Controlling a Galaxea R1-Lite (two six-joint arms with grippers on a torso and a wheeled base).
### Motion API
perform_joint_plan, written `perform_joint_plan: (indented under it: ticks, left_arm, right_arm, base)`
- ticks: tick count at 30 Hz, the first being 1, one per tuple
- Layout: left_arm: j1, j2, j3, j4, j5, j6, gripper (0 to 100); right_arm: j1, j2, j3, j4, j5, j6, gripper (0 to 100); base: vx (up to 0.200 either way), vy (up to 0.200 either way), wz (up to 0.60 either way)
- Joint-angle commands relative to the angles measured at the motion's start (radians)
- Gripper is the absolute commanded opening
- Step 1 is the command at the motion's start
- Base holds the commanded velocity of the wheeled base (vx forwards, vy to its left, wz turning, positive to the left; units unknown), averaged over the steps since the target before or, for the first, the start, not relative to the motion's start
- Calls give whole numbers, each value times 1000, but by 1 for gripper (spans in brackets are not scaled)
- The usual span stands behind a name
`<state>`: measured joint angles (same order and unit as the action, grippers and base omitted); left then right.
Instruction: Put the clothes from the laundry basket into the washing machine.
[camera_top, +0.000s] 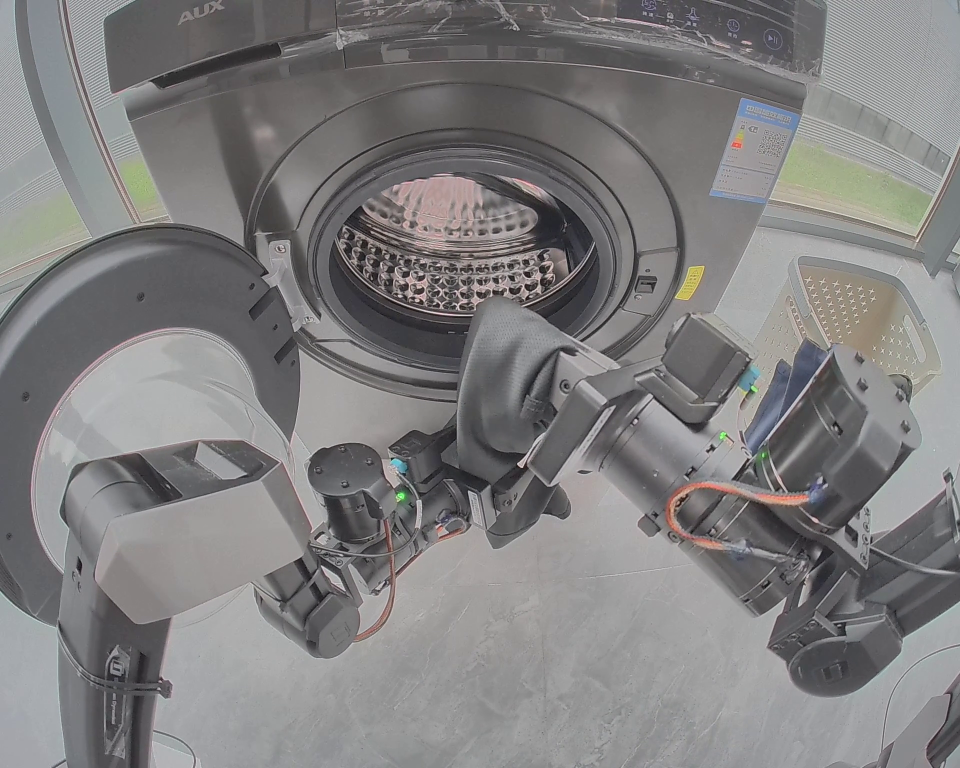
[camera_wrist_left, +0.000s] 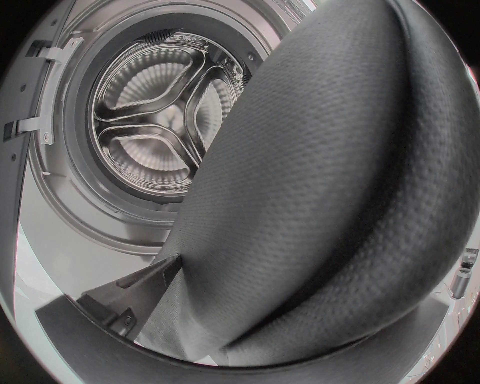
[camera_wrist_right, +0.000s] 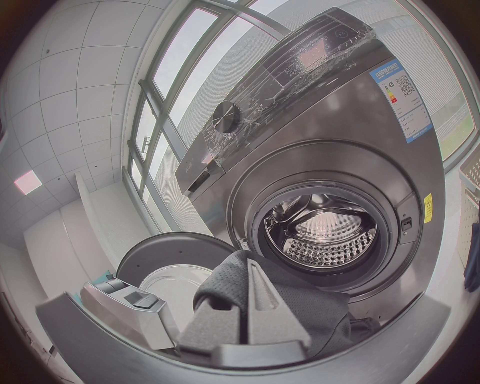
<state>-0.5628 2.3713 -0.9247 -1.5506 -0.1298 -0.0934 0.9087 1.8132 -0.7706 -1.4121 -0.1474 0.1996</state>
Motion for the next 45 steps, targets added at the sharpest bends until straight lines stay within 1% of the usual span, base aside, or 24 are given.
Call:
perform_joint_plan:
  ticks: [1,8,9,13,16,17,18,19,20,22,24,28,30,34,35,36,41,42,45]
  left_arm:
    - [-3,31,-51,0,24,3,100]
    - [-9,26,-72,0,35,3,100]
    - [-11,26,-72,-2,35,3,0]
    - [-11,19,-85,-2,39,-2,0]
    - [-3,9,-114,-2,70,-9,0]
    - [-3,9,-114,-2,70,-9,0]
    - [3,-14,-120,0,87,-12,0]
    - [3,-14,-120,0,87,-12,0]
    - [11,-49,-105,0,88,-19,0]
    - [12,-78,-79,0,91,-25,0]
    - [11,-129,-31,0,91,-40,0]
    - [3,-218,43,0,93,-55,0]
    - [-5,-268,87,0,91,-57,0]
    - [-26,-356,185,-2,90,-57,0]
    - [-26,-356,185,-2,90,-57,0]
    - [-28,-402,233,-2,87,-60,0]
    - [-26,-481,317,-2,76,-66,0]
    - [-26,-494,326,-2,76,-66,0]
    - [-25,-494,323,-2,79,-65,0]
  right_arm:
    - [15,-8,22,1,0,11,0]
    - [21,6,30,-1,0,11,0]
    - [21,9,27,-1,0,11,0]
    - [9,11,31,-1,0,11,0]
    - [-1,2,47,-1,0,15,0]
    - [-1,2,47,-1,0,15,0]
    - [-28,-5,65,-1,0,17,0]
    - [-28,-5,65,-1,0,17,0]
    - [-88,-2,82,-1,0,17,0]
    - [-129,6,97,-14,5,15,0]
    - [-160,8,129,-14,12,17,0]
    - [-177,40,165,-16,12,17,0]
    - [-180,80,162,-22,9,14,0]
    - [-200,158,149,-76,8,3,0]
    - [-200,158,149,-76,8,3,0]
    - [-205,198,149,-100,9,1,0]
    - [-202,233,159,-128,11,0,0]
    - [-200,233,160,-128,11,-3,100]
    - [-198,233,163,-126,12,-29,100]
  base:
    - [0,0,0]
    - [0,0,0]
    - [0,0,0]
    - [0,0,0]
    - [0,0,0]
    - [0,0,0]
    - [0,0,0]
    - [0,0,0]
    - [0,0,0]
    - [0,0,0]
    - [0,0,0]
    - [0,0,0]
    - [0,0,0]
    - [0,0,0]
    - [0,0,0]
    - [0,0,0]
    - [0,0,0]
    - [0,0,0]
    - [0,0,0]
